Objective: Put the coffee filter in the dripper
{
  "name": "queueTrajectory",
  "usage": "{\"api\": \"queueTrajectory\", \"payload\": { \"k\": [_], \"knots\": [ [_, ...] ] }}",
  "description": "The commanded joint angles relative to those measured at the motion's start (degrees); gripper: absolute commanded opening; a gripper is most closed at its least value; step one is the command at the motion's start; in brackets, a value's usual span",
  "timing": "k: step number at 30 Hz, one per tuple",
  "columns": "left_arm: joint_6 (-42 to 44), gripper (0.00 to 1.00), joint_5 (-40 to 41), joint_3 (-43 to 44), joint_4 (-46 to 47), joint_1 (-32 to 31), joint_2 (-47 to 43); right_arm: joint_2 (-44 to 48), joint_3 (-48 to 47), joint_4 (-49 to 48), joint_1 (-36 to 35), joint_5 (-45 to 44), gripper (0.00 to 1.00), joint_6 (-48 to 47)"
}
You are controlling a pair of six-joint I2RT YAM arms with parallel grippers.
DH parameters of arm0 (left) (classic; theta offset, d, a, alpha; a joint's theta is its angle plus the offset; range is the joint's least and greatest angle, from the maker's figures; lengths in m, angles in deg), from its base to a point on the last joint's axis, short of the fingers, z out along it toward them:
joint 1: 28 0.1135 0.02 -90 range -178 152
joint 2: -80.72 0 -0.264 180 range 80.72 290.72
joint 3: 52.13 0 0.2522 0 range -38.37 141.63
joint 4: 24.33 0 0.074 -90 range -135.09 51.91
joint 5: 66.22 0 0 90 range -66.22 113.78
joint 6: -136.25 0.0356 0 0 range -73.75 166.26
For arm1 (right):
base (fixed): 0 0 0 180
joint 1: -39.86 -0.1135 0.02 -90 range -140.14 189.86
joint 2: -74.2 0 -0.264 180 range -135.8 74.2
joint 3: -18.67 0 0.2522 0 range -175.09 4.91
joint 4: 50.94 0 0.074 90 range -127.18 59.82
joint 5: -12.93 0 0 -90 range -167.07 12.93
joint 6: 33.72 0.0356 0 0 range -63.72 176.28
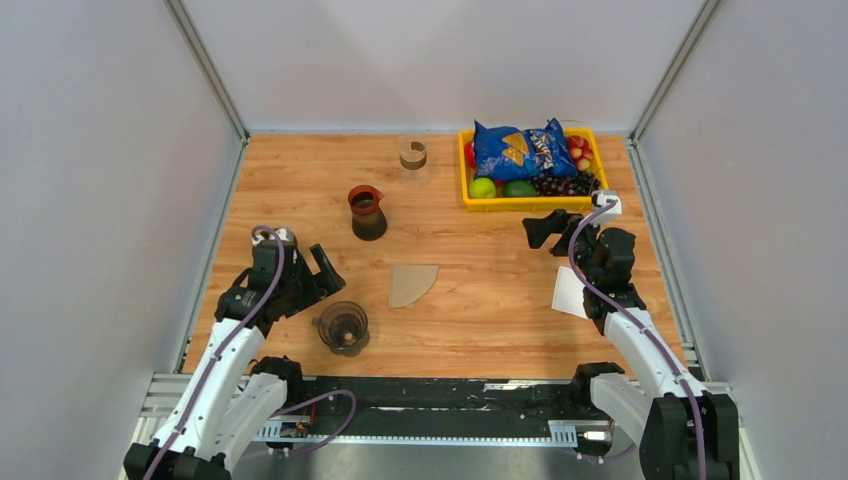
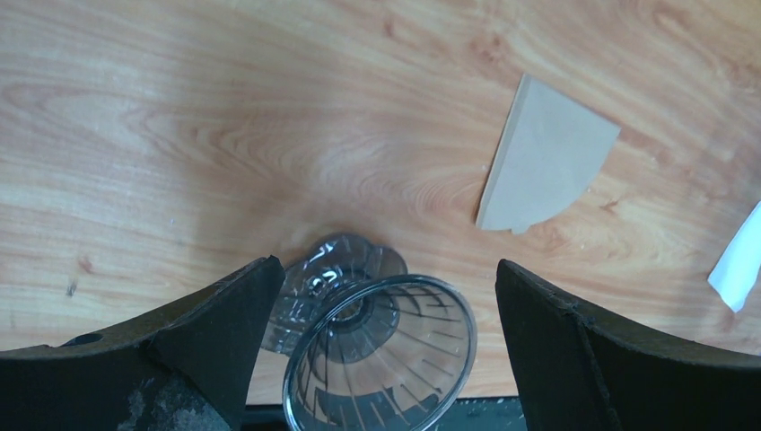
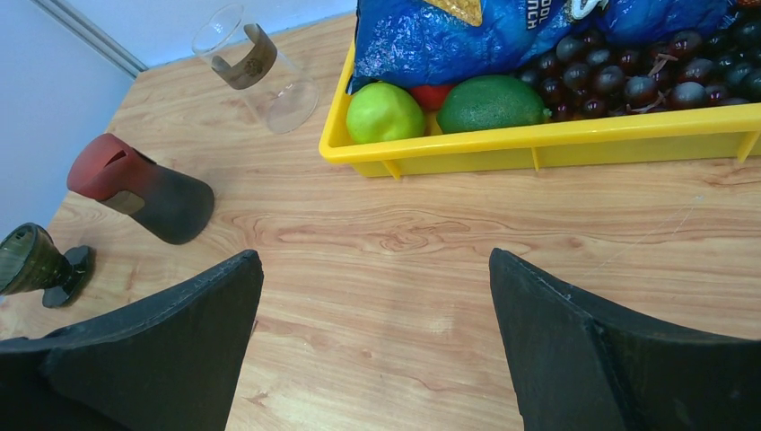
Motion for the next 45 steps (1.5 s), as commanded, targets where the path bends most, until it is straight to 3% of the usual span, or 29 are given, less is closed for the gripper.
{"api": "queueTrajectory", "payload": {
  "k": [1,27,36,45],
  "knots": [
    [0.1,1.0,-2.69,-0.55,-4.3,-0.24,0.81,1.19,-1.78,-1.08,0.2,1.48,1.0,-0.4],
    [-2.4,0.99,-5.2,-1.47,-8.24,-3.21,1.24,1.41,-1.95,-0.37,0.17,0.01,1.0,-0.43],
    [-4.18,0.88,-3.49,-2.27,-9.43,-7.49,0.1,1.13,-1.96,-0.37,0.23,-0.25,1.0,-0.34],
    [-5.12,0.63,-2.16,-2.25,-11.16,-10.29,0.19,0.89,-2.04,-0.2,0.15,-0.26,1.0,-0.16]
  ]
}}
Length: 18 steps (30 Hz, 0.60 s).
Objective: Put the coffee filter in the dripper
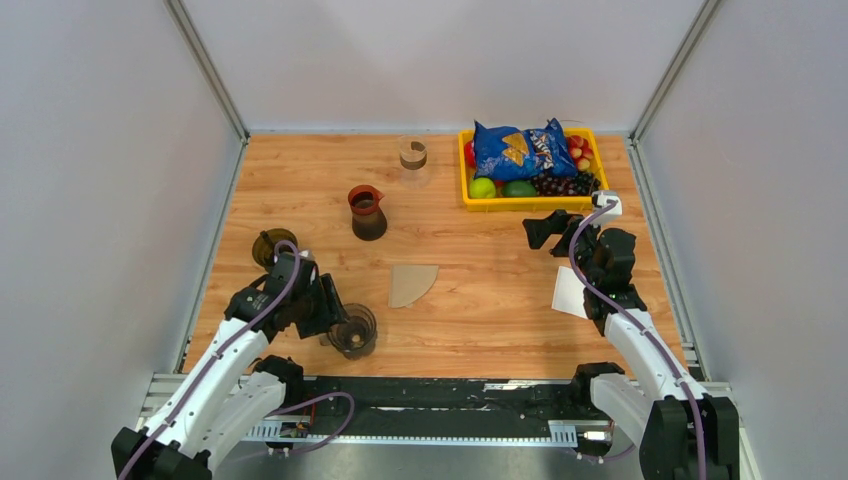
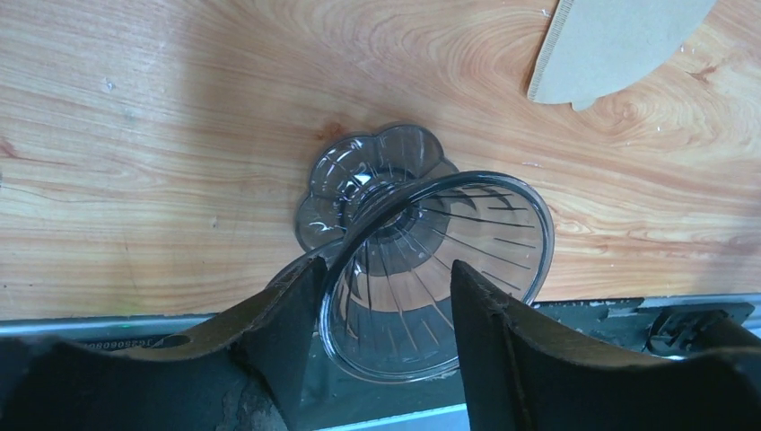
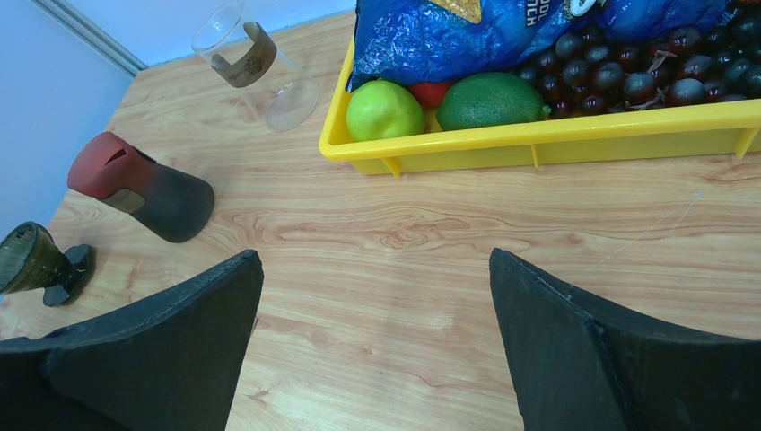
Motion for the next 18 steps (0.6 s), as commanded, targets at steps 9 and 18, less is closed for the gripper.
{"api": "queueTrajectory", "payload": {
  "k": [9,18],
  "knots": [
    [-2.43,0.52,2.01,-0.89,-0.13,-2.44,1.15,-0.25,-2.41,-0.53,0.17,-0.3,1.0,-0.13],
    [-3.42,0.39,3.57,-0.77,-0.51,-3.17,3.36,0.3,-2.38,-0.26,0.15,-0.38,1.0,-0.3]
  ]
}}
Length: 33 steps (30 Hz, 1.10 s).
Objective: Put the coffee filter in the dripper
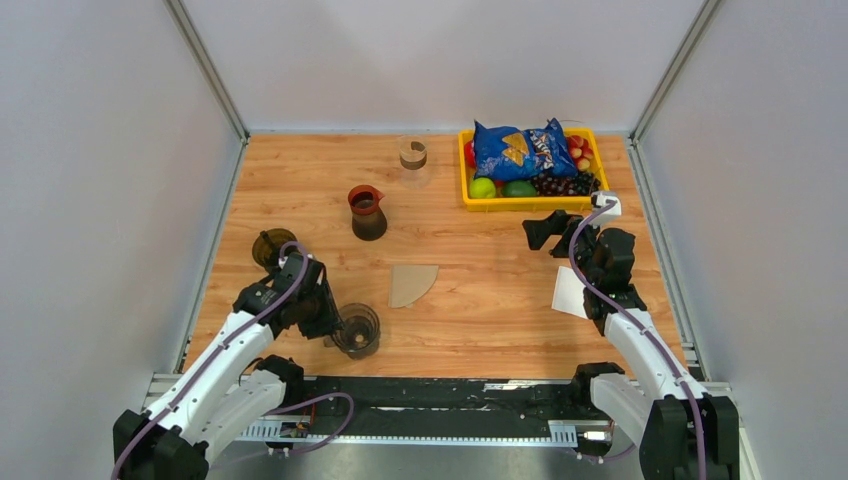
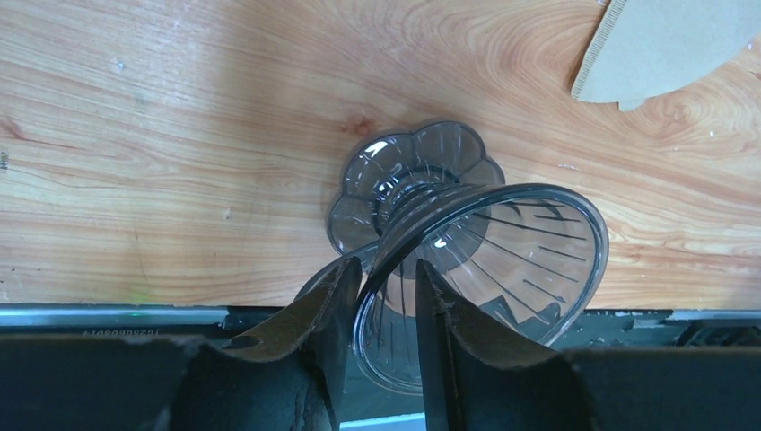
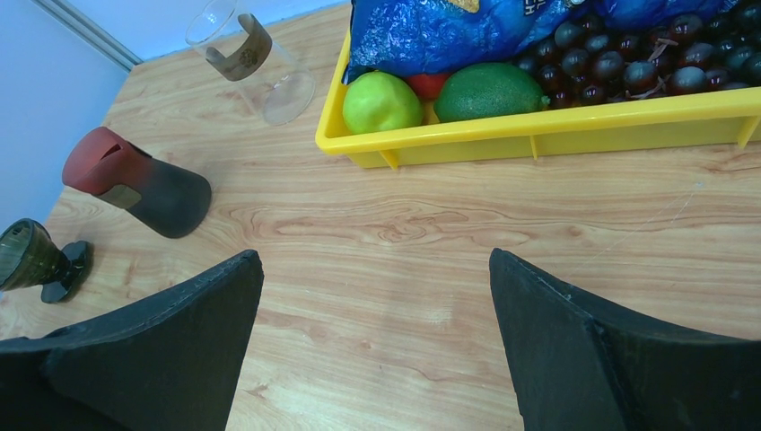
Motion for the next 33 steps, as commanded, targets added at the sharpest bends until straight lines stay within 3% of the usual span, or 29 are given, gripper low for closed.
{"api": "queueTrajectory", "payload": {
  "k": [1,9,12,20,33],
  "knots": [
    [-1.44,0.37,1.19,0.02,-0.06,-0.42,0.27,0.53,-2.37,-0.79,0.18,-0.37,1.0,-0.29],
    [-2.72,0.15,2.73,0.37,-0.83,-0.57,-1.7,0.19,-2.79,-0.17,0.15,-0.64,1.0,-0.39],
    [-3.13,0.01,2.74,0.86,-1.49,-0.52,-2.64,0.46,-2.83,0.07,0.22,-0.61,1.0,-0.38],
    [-2.7,0.0,6.83,7.15,-3.33,-0.51,-4.49,1.99,-2.56,0.36,0.21,-1.22,1.0,-0.34],
    [2.34,0.0,9.69,20.7,10.61,-0.48,1.94,2.39,-3.33,2.69,0.16,-5.27,1.0,1.0]
  ]
}}
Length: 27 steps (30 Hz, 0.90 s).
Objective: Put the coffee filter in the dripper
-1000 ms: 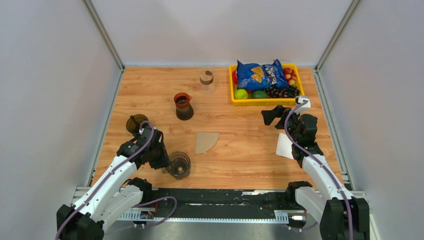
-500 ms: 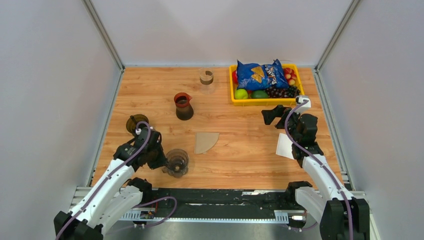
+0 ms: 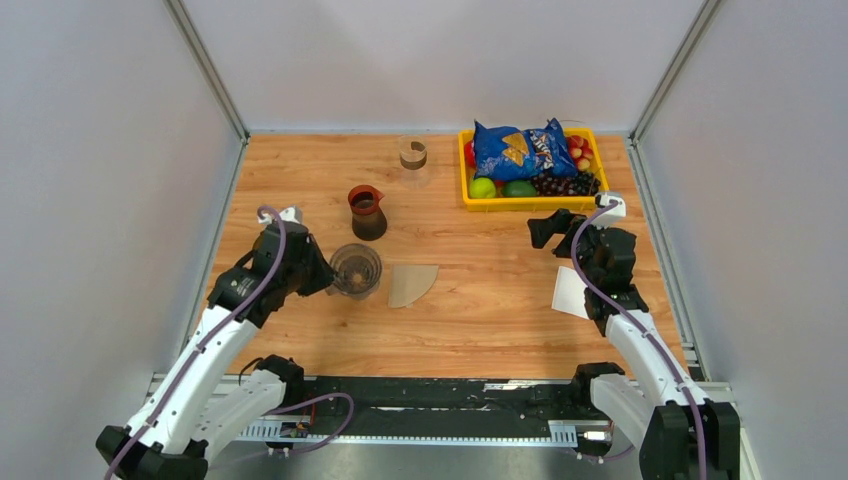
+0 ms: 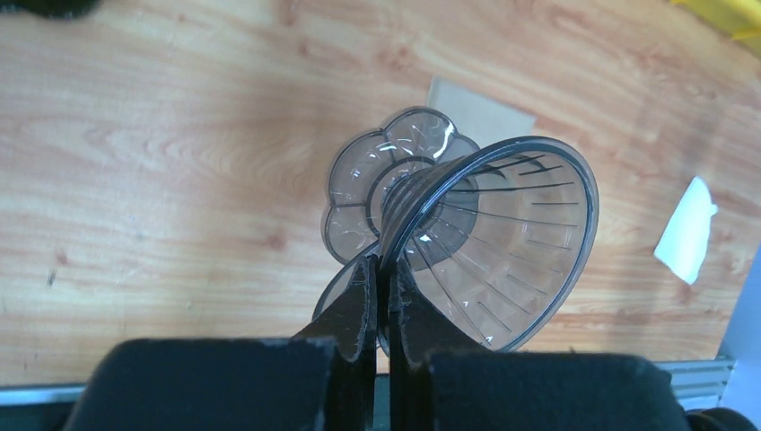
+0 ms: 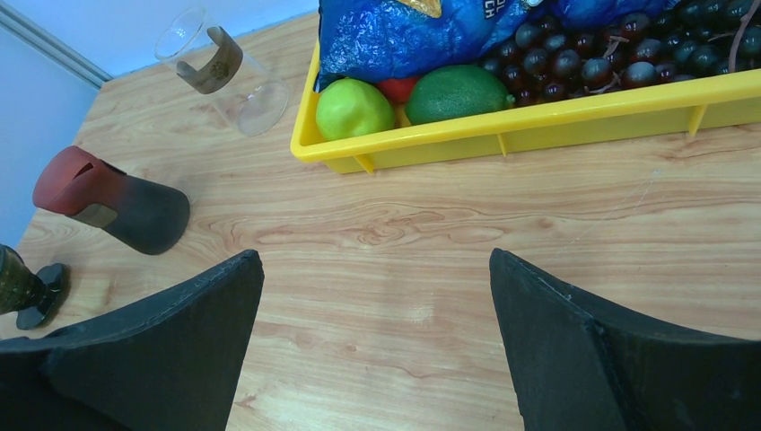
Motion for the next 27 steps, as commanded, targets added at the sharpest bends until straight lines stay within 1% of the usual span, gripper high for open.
{"api": "queueTrajectory", "payload": {
  "k": [1,7,10,12,15,20,24,27],
  "knots": [
    [3.41,0.0,3.29,6.76,9.62,-0.09,3.67,1.08,-2.76,-0.25,0.17,-1.84,1.0,1.01],
    [7.63,0.0,9.39,17.71,14.29,0.06,13.7,1.12,-2.93,0.1,0.16,-2.61,1.0,1.24],
    [9.37,0.0,9.45,22.4,14.84,0.59,18.8,1.32,-2.97,0.24,0.17,-3.04,1.0,1.28],
    [10.38,0.0,8.33,25.97,14.88,1.71,22.55,1.42,-2.93,0.33,0.17,-3.52,1.0,1.28],
    [11.32,0.0,4.05,31.03,15.2,4.56,27.93,1.51,-2.9,0.68,0.15,-4.98,1.0,1.4],
    [11.66,0.0,-1.15,37.27,15.13,8.49,33.4,1.69,-3.03,1.28,0.15,-5.91,1.0,1.33],
    [10.69,0.0,-5.42,40.69,14.07,10.57,37.83,1.51,-3.09,1.41,0.19,-6.18,1.0,1.53],
    [9.58,0.0,-6.92,41.79,13.59,11.18,39.27,1.09,-3.35,1.57,0.19,-6.19,1.0,1.64]
  ]
}}
